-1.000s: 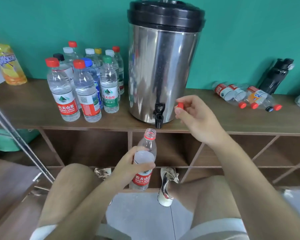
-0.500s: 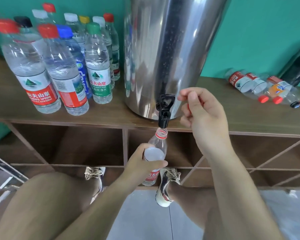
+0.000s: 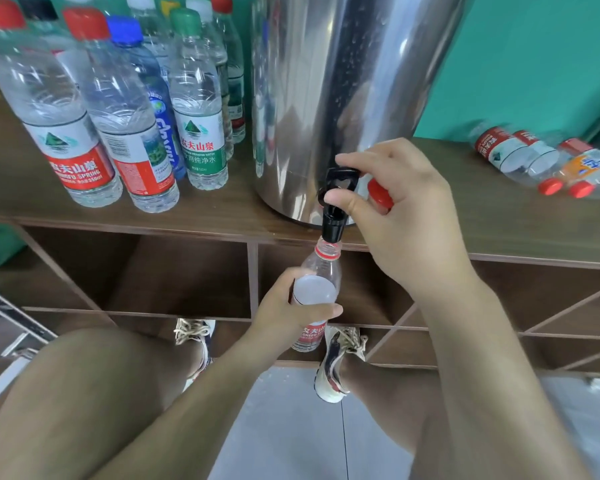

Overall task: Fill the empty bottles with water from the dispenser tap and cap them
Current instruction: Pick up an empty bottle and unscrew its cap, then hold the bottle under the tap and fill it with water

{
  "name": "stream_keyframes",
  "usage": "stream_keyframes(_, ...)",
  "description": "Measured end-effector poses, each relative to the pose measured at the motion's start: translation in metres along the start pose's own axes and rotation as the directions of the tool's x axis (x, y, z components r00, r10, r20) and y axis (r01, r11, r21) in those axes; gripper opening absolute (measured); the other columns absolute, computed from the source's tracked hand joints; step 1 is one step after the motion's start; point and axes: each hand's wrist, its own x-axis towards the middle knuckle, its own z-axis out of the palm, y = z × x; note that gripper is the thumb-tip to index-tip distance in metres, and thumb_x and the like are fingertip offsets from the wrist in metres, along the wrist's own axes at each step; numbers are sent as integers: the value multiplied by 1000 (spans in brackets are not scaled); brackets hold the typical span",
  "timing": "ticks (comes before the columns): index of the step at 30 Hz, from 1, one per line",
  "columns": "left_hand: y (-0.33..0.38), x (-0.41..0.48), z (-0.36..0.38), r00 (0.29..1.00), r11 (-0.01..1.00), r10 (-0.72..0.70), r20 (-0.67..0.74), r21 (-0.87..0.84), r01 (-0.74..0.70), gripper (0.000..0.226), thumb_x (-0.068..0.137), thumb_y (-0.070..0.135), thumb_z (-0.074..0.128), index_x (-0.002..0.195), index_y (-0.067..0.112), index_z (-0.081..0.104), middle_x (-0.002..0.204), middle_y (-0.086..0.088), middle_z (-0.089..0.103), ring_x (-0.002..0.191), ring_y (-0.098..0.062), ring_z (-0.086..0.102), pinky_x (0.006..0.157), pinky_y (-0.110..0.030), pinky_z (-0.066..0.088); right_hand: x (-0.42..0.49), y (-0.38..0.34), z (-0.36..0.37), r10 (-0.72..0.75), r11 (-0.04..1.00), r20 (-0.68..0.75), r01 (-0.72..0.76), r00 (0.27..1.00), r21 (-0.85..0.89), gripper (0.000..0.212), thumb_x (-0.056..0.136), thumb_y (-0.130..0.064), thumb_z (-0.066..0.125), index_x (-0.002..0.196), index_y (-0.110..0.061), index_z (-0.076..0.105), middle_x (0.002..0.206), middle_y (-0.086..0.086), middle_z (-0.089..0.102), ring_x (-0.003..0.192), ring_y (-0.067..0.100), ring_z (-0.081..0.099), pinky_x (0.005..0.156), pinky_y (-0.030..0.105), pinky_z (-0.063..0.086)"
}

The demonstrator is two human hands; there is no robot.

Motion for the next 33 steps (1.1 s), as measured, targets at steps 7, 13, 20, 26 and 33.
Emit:
stream_keyframes(7, 3, 3, -3, 1000, 1000, 8, -7, 25, -8, 60, 71, 32, 93, 118, 43, 57, 116, 10, 62, 110, -15, 62, 89, -32, 57, 0, 10, 7, -180, 984, -91, 180, 979, -13, 12, 92, -8, 77, 102, -2, 73, 99, -6, 56, 80, -12, 47, 82, 9, 37)
stream_keyframes(13, 2, 3, -3, 1000, 999, 7, -2, 41, -6, 59, 73, 33, 91, 118, 44, 55, 116, 12, 61, 110, -14, 61, 80, -25, 54, -7, 14, 13, -292, 956, -169, 291, 941, -32, 5, 92, 2, 77, 95, 3, 74, 93, 6, 63, 81, -15, 47, 81, 5, 36)
stream_keyframes(20, 2, 3, -2, 1000, 998, -5, -2, 61, 5, 58, 73, 36, 91, 115, 48, 53, 116, 15, 59, 109, -12, 60, 78, -22, 52, -22, 17, 18, -365, 931, -197, 356, 910, -77, 10, 95, 6, 69, 86, 9, 72, 88, 17, 65, 79, 21, 55, 74, 16, 44)
stream_keyframes(26, 2, 3, -1, 1000, 999, -1, -12, 43, 2, 62, 72, 35, 92, 120, 46, 54, 118, 13, 62, 111, -13, 61, 84, -26, 54, -34, 24, 24, -393, 919, -166, 381, 904, -102, 11, 95, 9, 66, 86, 9, 74, 90, 18, 66, 77, 26, 57, 71, 29, 48)
stream_keyframes(33, 3, 2, -1, 1000, 998, 20, -16, 53, -19, 65, 72, 34, 92, 124, 43, 54, 118, 12, 63, 110, -13, 62, 87, -29, 56, -44, 24, 29, -344, 939, -200, 333, 917, -86, 20, 84, -4, 87, 97, 5, 76, 99, 17, 62, 85, 14, 57, 78, 8, 43)
